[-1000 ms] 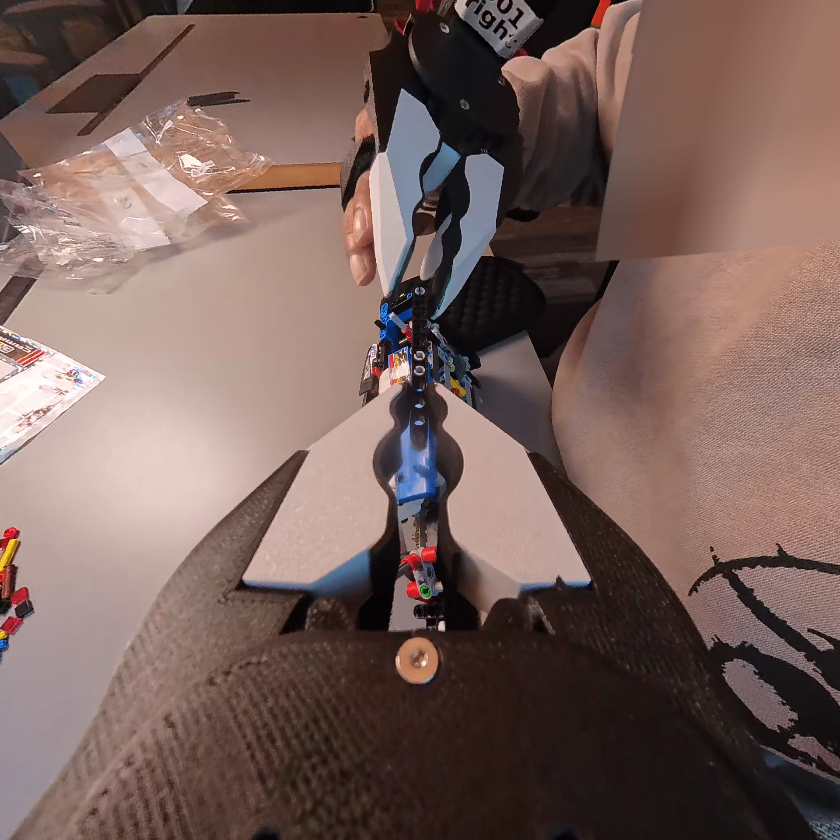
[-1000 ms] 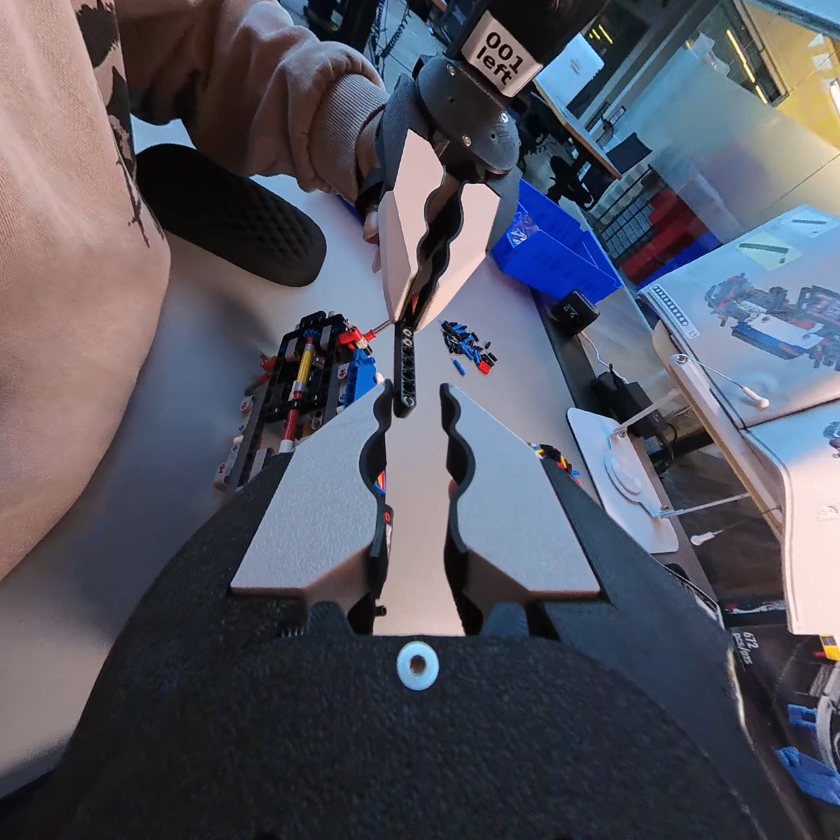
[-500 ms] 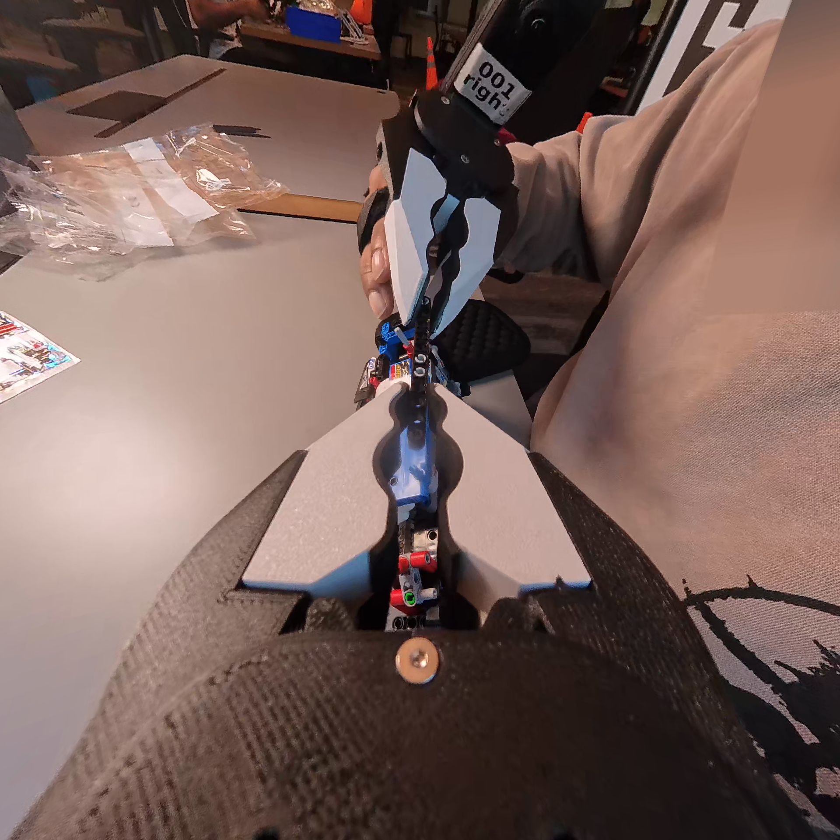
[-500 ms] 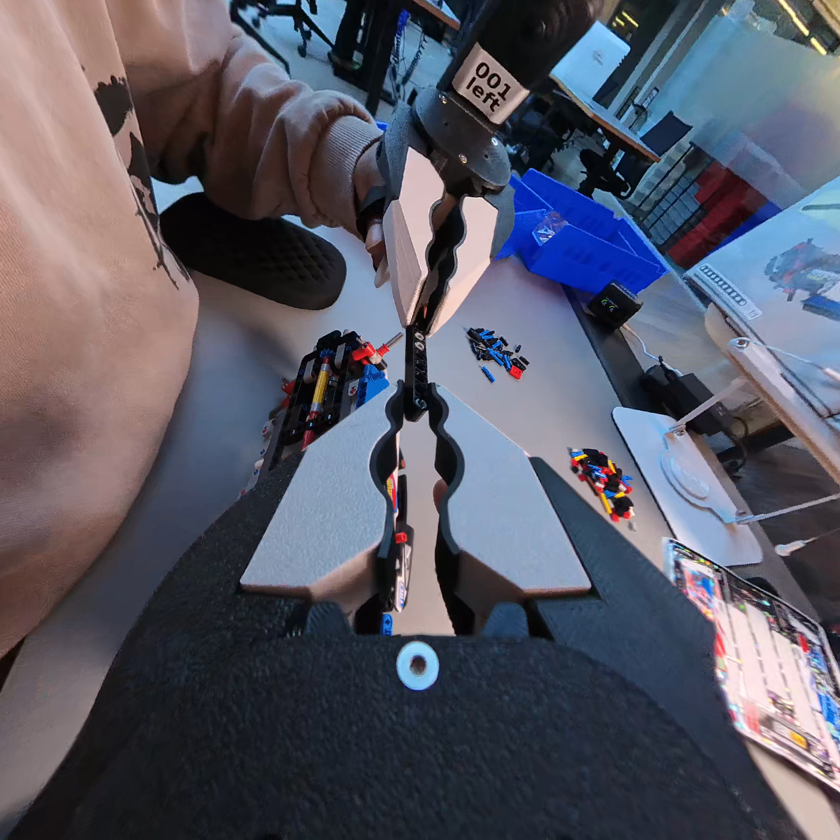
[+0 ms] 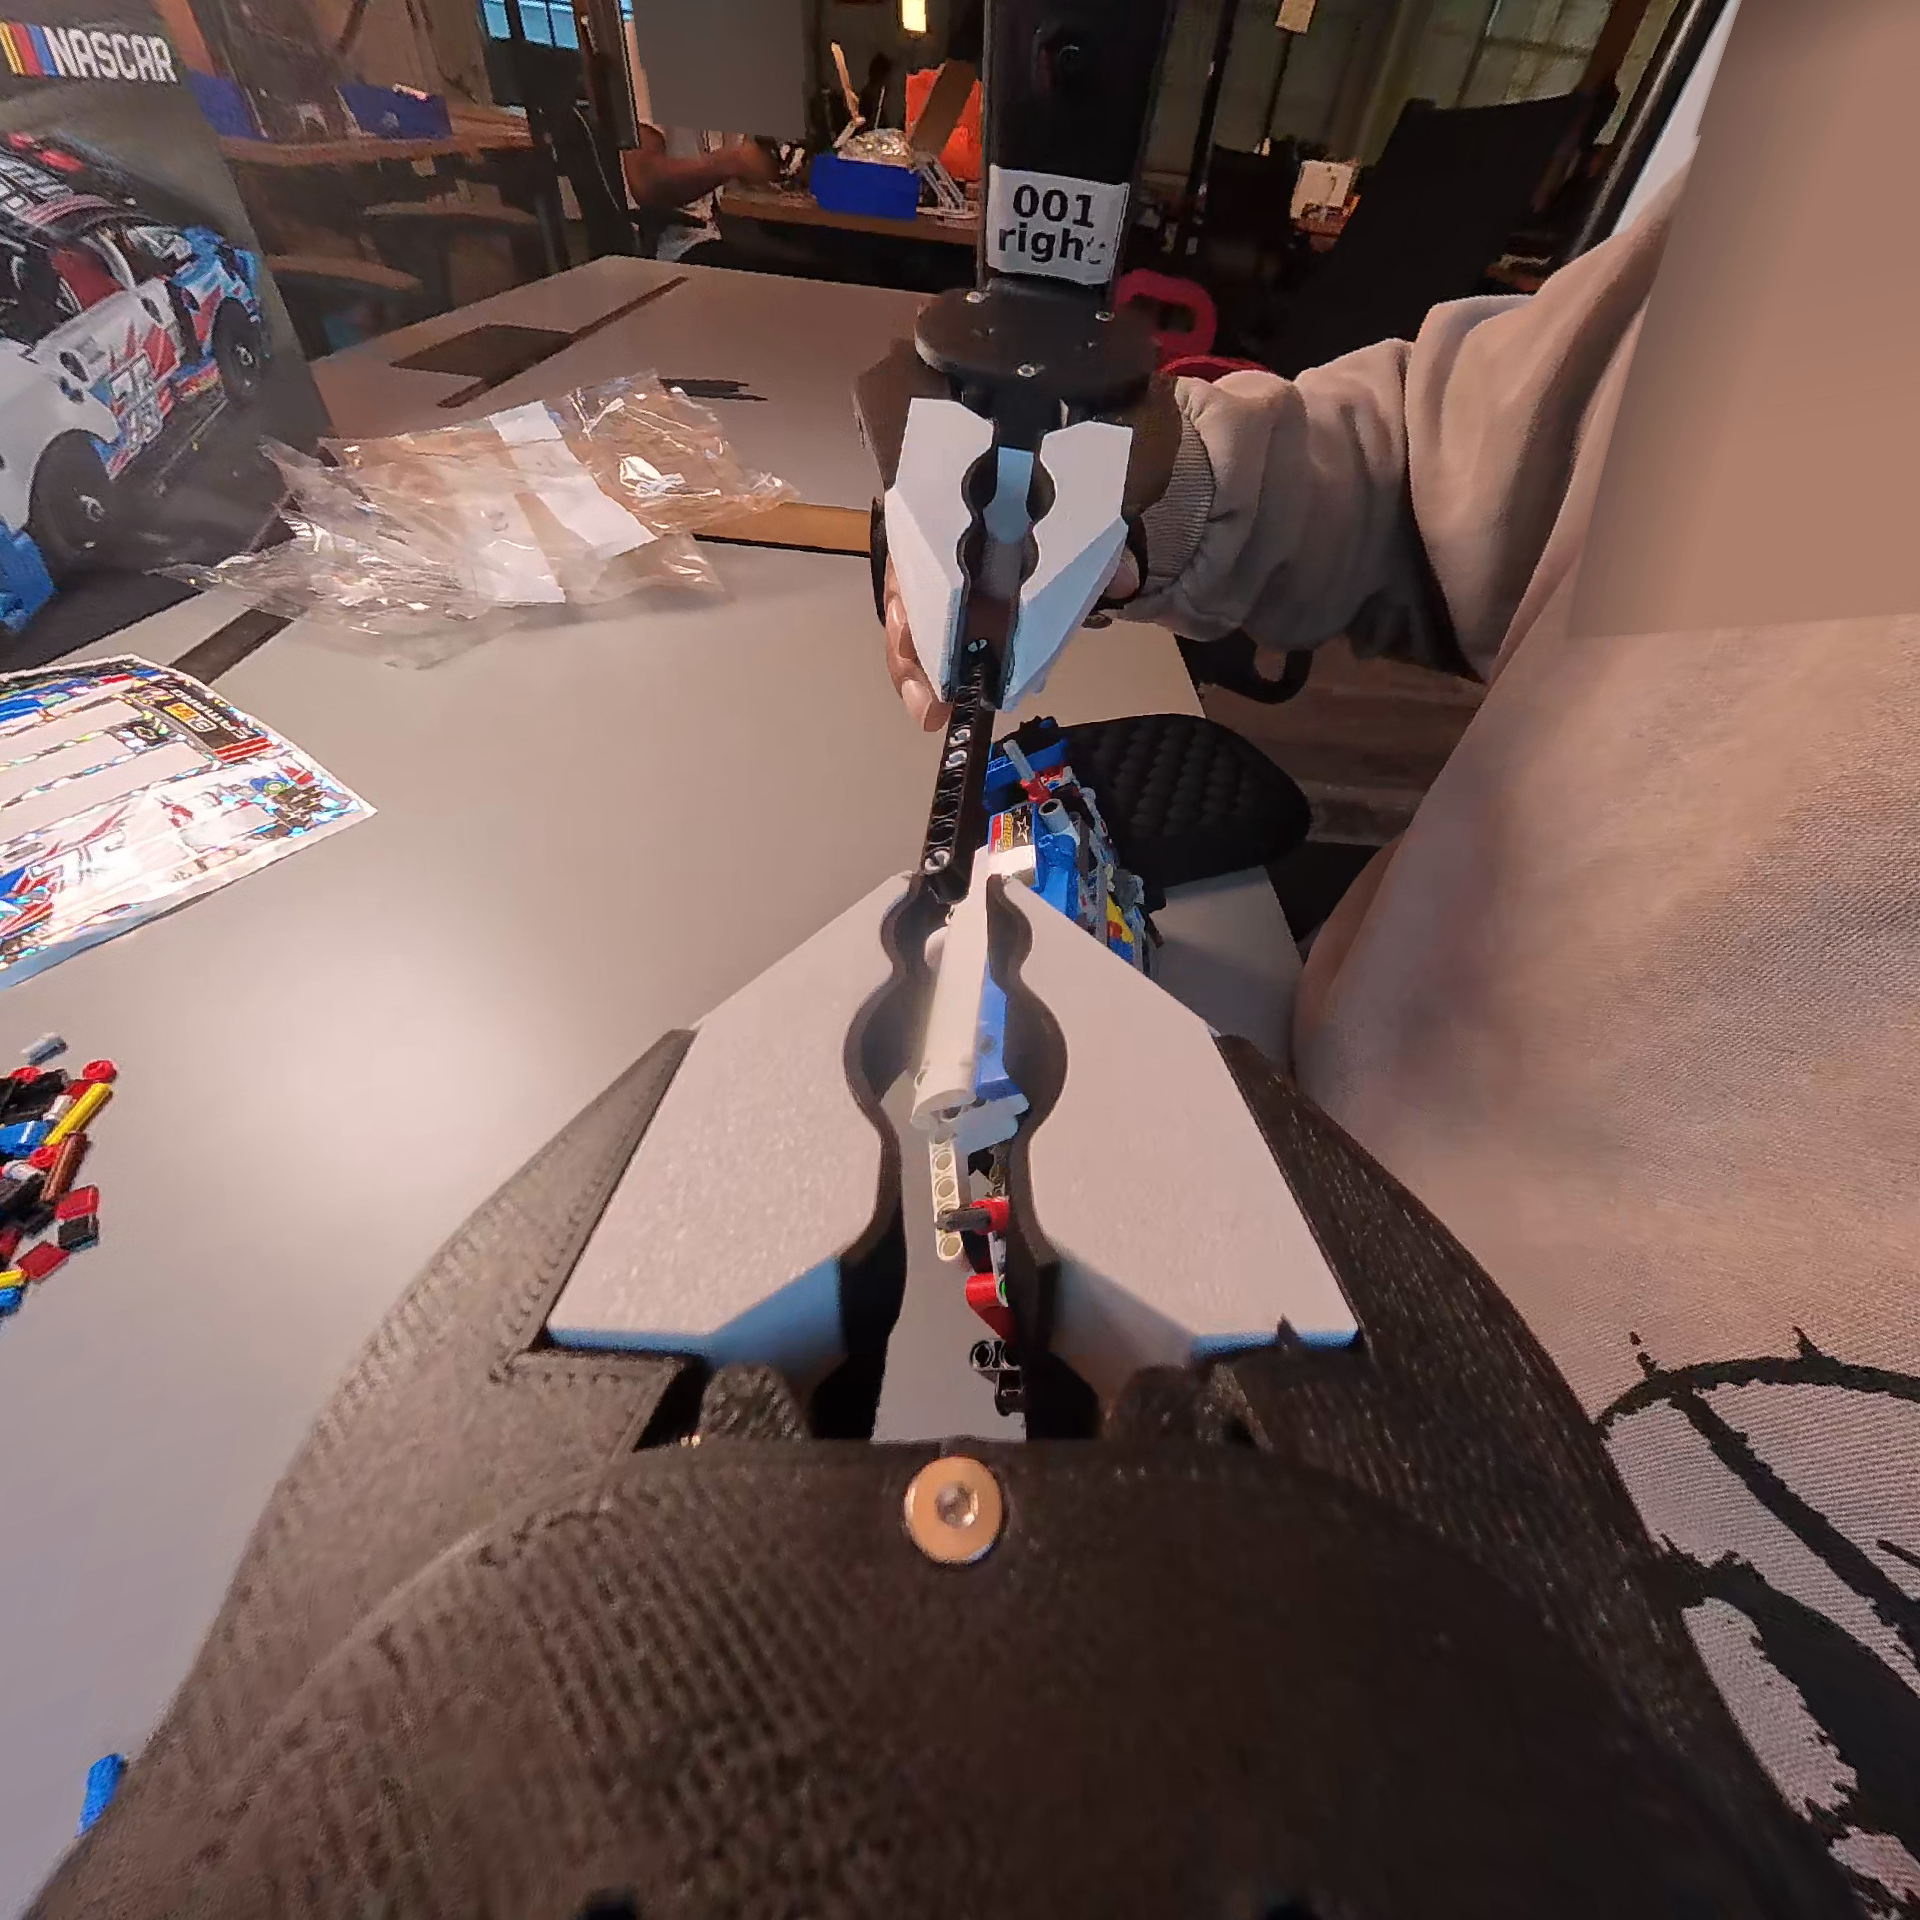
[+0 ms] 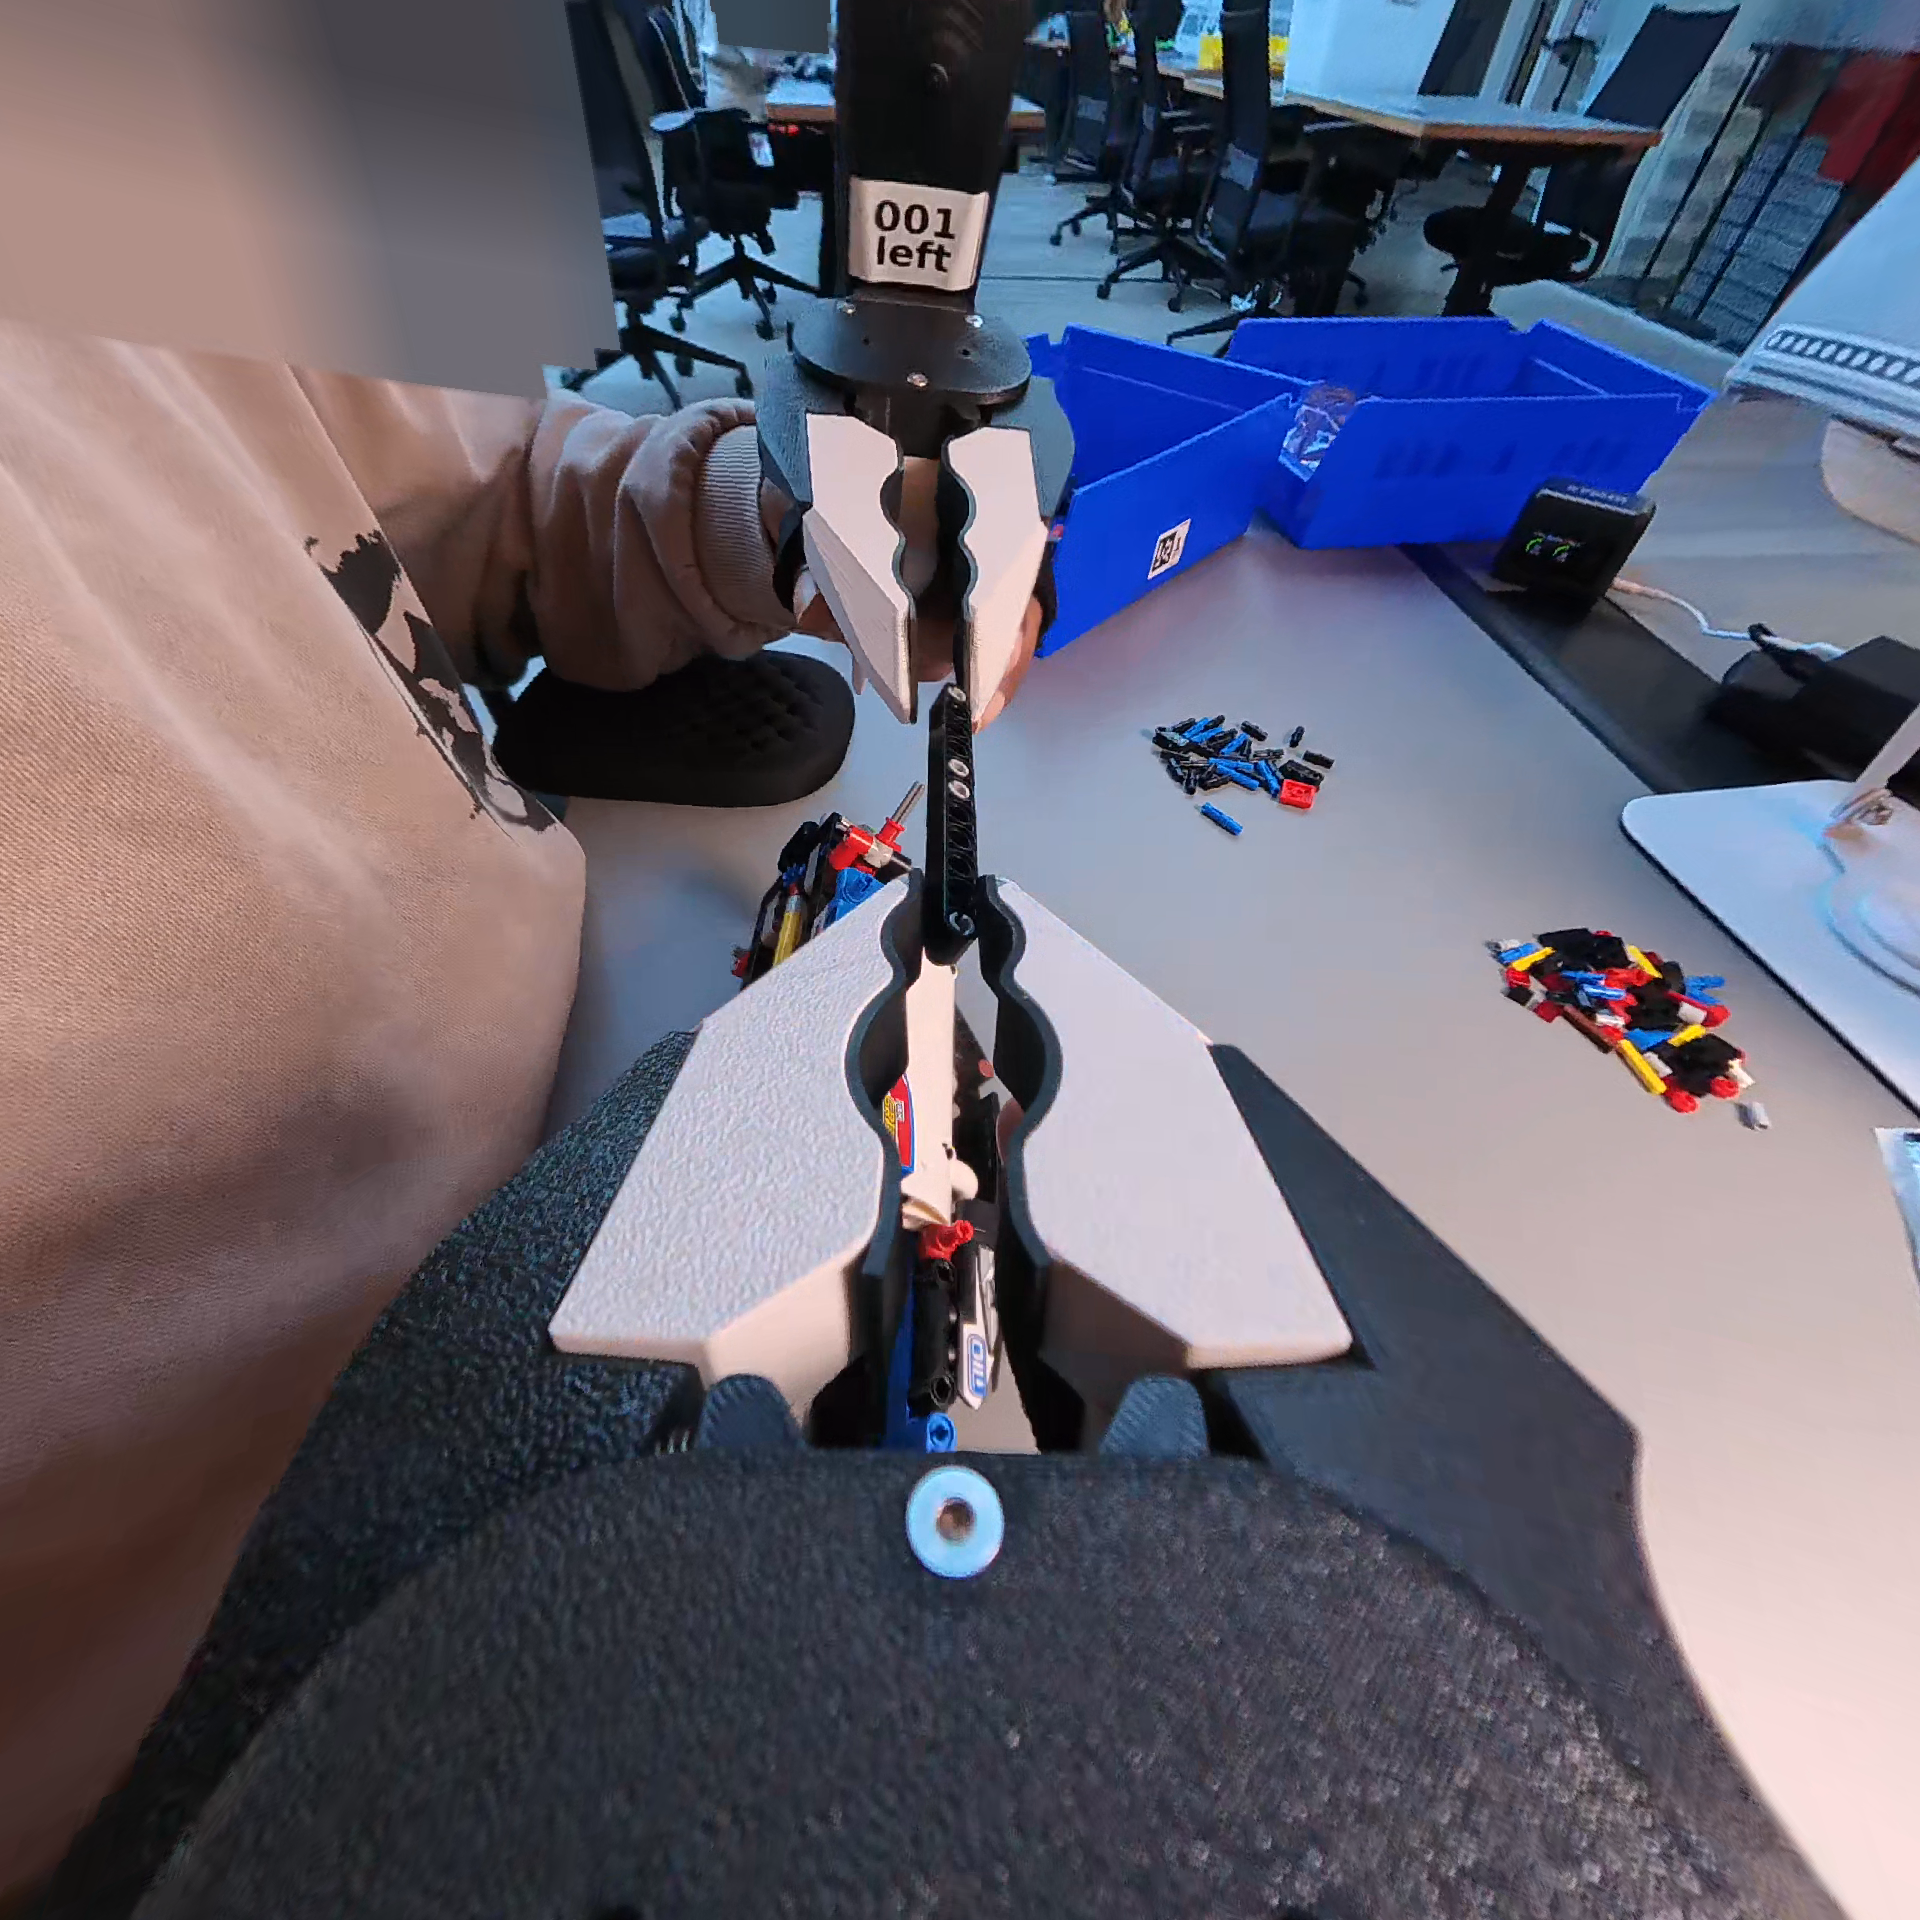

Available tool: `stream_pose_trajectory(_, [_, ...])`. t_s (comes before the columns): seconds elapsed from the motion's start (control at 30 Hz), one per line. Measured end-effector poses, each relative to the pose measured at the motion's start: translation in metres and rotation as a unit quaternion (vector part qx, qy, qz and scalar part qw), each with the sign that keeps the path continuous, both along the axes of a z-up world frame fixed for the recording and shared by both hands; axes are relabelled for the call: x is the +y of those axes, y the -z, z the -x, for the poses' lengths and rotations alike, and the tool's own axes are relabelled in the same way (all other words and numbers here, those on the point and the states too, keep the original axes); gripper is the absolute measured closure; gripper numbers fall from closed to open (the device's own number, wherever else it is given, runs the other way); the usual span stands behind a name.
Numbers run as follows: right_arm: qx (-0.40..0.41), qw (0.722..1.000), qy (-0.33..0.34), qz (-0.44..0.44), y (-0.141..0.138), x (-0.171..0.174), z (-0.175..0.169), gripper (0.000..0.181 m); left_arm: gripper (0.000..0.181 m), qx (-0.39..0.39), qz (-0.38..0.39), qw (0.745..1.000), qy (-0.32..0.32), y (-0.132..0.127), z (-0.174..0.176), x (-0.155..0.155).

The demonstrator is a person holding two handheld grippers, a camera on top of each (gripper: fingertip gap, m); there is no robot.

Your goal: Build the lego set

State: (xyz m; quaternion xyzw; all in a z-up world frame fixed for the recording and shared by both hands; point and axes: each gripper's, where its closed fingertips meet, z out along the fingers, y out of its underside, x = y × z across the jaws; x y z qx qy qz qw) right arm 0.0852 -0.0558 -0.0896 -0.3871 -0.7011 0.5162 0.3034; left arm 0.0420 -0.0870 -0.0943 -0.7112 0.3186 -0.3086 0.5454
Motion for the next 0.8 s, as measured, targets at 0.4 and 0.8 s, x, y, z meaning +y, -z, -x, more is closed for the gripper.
stream_pose_trajectory(0.4, [-0.137,0.961,0.022,0.238,0.000,0.002,0.011,0.175,0.172,0.089,-0.098,0.989,-0.059,0.001,0.010,0.012])
stream_pose_trajectory(0.8, [-0.015,0.999,0.036,0.031,-0.003,0.003,-0.003,0.147,0.173,-0.188,0.174,0.966,0.014,-0.001,-0.002,0.002])
